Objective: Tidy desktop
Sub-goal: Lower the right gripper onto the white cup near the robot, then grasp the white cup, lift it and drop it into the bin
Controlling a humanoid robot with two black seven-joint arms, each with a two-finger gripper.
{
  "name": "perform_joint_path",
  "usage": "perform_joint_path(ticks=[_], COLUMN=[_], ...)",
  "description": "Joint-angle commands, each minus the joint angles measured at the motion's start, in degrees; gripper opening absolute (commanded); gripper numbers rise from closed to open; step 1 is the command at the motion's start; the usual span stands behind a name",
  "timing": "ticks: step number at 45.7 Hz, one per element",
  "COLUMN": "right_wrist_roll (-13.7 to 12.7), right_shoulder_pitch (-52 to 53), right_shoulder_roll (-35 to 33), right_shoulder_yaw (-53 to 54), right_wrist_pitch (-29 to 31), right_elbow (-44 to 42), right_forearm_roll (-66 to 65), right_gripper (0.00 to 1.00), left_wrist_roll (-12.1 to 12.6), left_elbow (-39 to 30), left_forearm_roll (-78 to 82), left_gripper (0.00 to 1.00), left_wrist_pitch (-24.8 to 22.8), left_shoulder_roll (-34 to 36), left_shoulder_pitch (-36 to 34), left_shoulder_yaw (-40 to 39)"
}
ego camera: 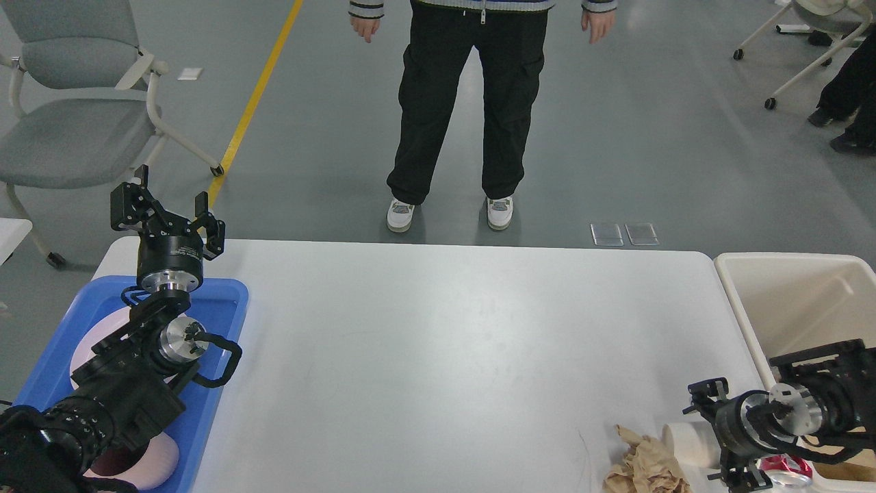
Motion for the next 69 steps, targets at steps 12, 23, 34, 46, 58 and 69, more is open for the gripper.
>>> perform_joint_path(ticks=[12, 23, 34, 46, 58, 69], right_wrist_roll=[0.67, 0.76, 0.85, 0.85, 2.16, 17.80], right_shoulder_pitch=[-0.97, 0.26, 1.13, 8.42, 26.34, 52.54], right_shoulder_roll=[1.98, 3.56, 3.56, 3.03, 4.95, 21.03], right_shoulder_yaw=[3.48, 4.45, 4.71, 4.62, -2.30, -18.40], right_wrist_pitch=[-2.85, -4.43, -5.66, -6.01, -4.79, 1.63], right_elbow=[0.62, 0.80, 0.89, 4.75, 17.22, 32.52], right_forearm_roll=[-0.65, -1.09, -1.09, -1.09, -12.85, -34.56], right_gripper=[0.42, 0.54, 0.00, 0.00, 0.00, 0.00], left_wrist_roll=[0.00, 0.00, 0.00, 0.00, 0.00, 0.00], left_elbow=[0.00, 0.00, 0.00, 0.00, 0.00, 0.00], left_forearm_roll=[0.00, 0.00, 0.00, 0.00, 0.00, 0.00], left_gripper=[0.96, 0.96, 0.96, 0.96, 0.96, 0.96], left_wrist_pitch=[0.01, 0.01, 0.01, 0.01, 0.01, 0.01], left_shoulder_roll=[0.07, -0.02, -0.02, -0.02, 0.07, 0.07], left_shoulder_pitch=[0.01, 0.01, 0.01, 0.01, 0.10, 0.10], left_shoulder_yaw=[0.00, 0.00, 0.00, 0.00, 0.00, 0.00])
